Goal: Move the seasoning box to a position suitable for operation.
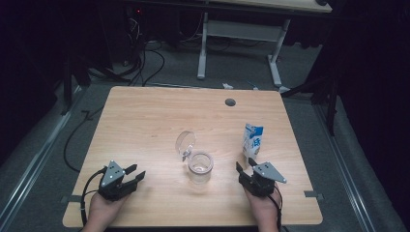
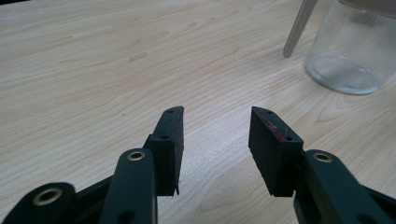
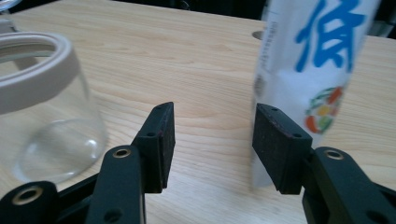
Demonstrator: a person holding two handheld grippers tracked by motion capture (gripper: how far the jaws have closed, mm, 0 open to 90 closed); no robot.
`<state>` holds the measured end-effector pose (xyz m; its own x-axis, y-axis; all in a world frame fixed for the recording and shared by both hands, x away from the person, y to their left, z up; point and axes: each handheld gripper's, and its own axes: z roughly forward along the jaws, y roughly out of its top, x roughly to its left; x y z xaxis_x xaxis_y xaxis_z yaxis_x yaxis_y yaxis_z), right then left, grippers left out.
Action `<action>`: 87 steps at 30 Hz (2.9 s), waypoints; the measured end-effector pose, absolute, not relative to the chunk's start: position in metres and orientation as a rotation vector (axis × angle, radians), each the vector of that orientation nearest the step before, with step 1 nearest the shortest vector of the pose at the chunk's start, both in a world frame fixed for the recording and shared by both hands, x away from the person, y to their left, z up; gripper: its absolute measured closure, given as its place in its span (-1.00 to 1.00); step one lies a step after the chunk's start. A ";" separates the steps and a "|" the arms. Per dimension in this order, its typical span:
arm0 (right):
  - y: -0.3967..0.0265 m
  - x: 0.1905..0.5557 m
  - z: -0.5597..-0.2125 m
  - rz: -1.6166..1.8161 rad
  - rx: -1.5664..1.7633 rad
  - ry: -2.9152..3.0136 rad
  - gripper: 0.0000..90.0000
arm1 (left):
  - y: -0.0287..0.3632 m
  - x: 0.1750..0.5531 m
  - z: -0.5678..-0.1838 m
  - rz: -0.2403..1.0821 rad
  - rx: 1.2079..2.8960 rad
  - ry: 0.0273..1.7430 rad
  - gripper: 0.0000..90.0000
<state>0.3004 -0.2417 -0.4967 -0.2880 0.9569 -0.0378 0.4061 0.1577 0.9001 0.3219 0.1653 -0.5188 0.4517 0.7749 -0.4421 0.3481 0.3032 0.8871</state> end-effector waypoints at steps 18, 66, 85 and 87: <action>-0.257 0.333 -0.480 1.025 1.335 1.755 -0.18 | 0.160 0.317 -0.519 0.449 1.287 1.103 0.22; -0.273 0.357 -0.477 0.962 1.334 1.730 0.48 | 0.163 0.317 -0.521 0.413 1.272 1.110 0.18; -0.278 0.352 -0.478 1.019 1.296 1.760 0.92 | 0.164 0.317 -0.521 0.391 1.265 1.114 0.11; -0.278 0.353 -0.477 1.018 1.298 1.772 0.94 | 0.165 0.317 -0.521 0.376 1.266 1.112 0.09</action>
